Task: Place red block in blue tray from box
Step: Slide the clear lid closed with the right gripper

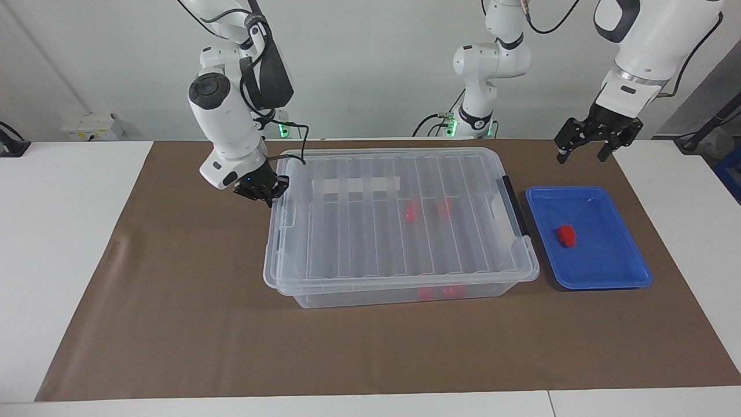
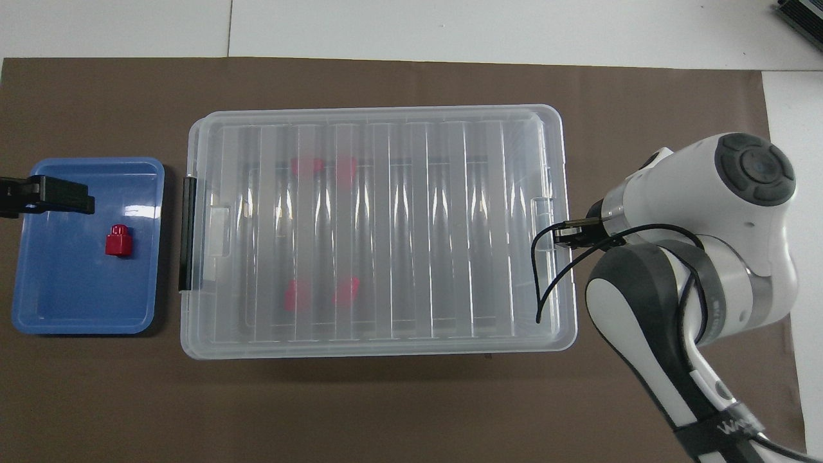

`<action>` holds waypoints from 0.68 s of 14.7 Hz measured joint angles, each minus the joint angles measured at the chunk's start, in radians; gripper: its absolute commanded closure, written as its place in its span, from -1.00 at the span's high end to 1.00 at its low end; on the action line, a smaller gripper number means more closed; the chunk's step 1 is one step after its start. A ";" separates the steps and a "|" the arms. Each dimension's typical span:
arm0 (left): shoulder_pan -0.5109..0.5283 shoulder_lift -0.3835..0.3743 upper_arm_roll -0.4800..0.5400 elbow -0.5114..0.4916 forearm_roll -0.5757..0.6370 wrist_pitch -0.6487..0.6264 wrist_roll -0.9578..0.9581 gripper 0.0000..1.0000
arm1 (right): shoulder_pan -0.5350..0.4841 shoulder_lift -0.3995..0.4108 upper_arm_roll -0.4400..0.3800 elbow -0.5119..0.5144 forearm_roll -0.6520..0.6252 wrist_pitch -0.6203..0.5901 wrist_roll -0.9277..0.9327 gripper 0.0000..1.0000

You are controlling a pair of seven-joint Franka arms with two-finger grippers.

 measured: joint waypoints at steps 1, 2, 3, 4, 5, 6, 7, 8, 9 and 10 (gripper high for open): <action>0.000 0.000 0.000 0.000 0.000 0.000 0.000 1.00 | 0.000 0.000 0.000 0.000 0.000 0.000 0.000 -1.00; 0.000 0.000 0.000 0.000 0.000 0.000 0.000 1.00 | 0.001 0.000 0.000 0.000 0.000 0.000 0.000 -1.00; 0.000 0.000 0.000 0.000 0.000 0.000 0.000 1.00 | 0.003 0.000 0.000 0.000 0.000 0.000 0.000 -1.00; 0.000 0.000 0.000 0.000 0.000 0.000 0.000 1.00 | 0.007 0.000 0.000 -0.001 0.000 0.001 0.000 -1.00; 0.000 0.000 0.000 0.000 0.000 0.000 0.000 1.00 | 0.011 0.000 0.000 -0.001 0.000 0.001 0.000 -1.00; 0.000 0.000 0.000 0.000 0.000 0.000 0.000 1.00 | 0.013 -0.001 0.000 -0.001 0.000 0.001 0.000 -1.00; 0.000 0.000 0.000 0.000 0.000 0.000 0.000 1.00 | 0.013 -0.001 0.000 -0.002 0.000 0.001 0.000 -1.00; 0.000 0.000 0.000 0.000 0.000 0.000 0.000 1.00 | 0.013 -0.001 0.000 -0.002 0.000 0.001 0.000 -1.00; 0.000 0.000 0.000 0.000 0.000 0.000 0.000 1.00 | 0.013 -0.001 0.000 -0.002 0.000 0.001 0.000 -1.00; 0.000 0.000 0.000 0.000 0.000 0.000 0.000 1.00 | 0.013 -0.002 0.000 -0.003 0.000 0.001 0.000 -1.00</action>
